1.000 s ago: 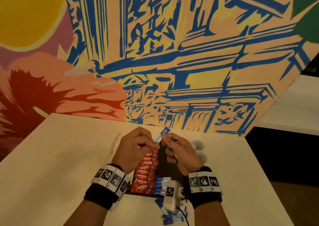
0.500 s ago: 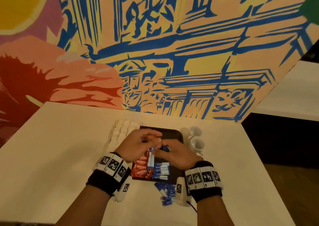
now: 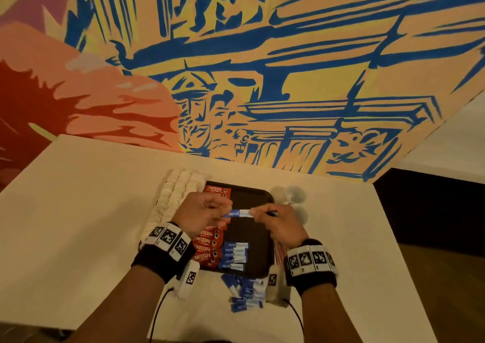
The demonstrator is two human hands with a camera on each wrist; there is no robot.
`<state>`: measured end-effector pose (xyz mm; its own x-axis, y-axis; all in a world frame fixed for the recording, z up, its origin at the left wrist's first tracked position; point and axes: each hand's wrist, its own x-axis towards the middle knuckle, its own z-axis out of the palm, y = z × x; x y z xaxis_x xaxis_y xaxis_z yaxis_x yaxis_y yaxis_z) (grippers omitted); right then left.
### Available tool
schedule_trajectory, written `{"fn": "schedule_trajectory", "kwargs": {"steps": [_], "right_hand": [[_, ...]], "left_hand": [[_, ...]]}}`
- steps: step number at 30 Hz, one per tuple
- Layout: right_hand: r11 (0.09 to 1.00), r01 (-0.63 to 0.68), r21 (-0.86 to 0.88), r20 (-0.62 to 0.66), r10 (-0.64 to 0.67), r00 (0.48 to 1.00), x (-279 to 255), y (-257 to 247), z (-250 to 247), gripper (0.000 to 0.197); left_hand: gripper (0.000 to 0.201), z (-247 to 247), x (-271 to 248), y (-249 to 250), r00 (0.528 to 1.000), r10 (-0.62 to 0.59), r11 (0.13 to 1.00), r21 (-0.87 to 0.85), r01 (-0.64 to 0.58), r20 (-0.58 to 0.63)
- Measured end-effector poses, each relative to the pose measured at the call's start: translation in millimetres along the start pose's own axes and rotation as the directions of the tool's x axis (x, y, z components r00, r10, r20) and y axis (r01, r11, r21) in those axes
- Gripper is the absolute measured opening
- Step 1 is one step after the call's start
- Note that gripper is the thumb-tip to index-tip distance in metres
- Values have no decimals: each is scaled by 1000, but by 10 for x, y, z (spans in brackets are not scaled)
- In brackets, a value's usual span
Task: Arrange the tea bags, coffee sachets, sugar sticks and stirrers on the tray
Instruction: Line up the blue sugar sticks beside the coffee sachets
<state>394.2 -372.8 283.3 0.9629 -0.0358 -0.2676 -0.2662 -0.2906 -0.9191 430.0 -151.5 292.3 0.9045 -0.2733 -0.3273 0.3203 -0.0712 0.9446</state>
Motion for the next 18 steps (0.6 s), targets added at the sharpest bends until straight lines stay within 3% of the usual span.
{"fn": "schedule_trajectory", "kwargs": {"steps": [4, 8, 11, 18], "right_hand": [[995, -33, -94, -7, 33, 999, 292, 173, -42, 13], [968, -154, -198, 92, 175, 980, 530, 466, -61, 1], [934, -222, -282, 142, 269, 953, 707, 672, -51, 9], [868, -337, -366, 87, 392, 916, 1031, 1243, 120, 8]], "left_hand": [[14, 2, 260, -141, 999, -33, 953, 303, 20, 37], [12, 94, 555, -436, 999, -30, 769, 638, 45, -35], [14, 184, 708, -652, 998, -23, 689, 723, 59, -60], [25, 344, 961, -1197, 987, -148, 580, 802, 141, -67]]}}
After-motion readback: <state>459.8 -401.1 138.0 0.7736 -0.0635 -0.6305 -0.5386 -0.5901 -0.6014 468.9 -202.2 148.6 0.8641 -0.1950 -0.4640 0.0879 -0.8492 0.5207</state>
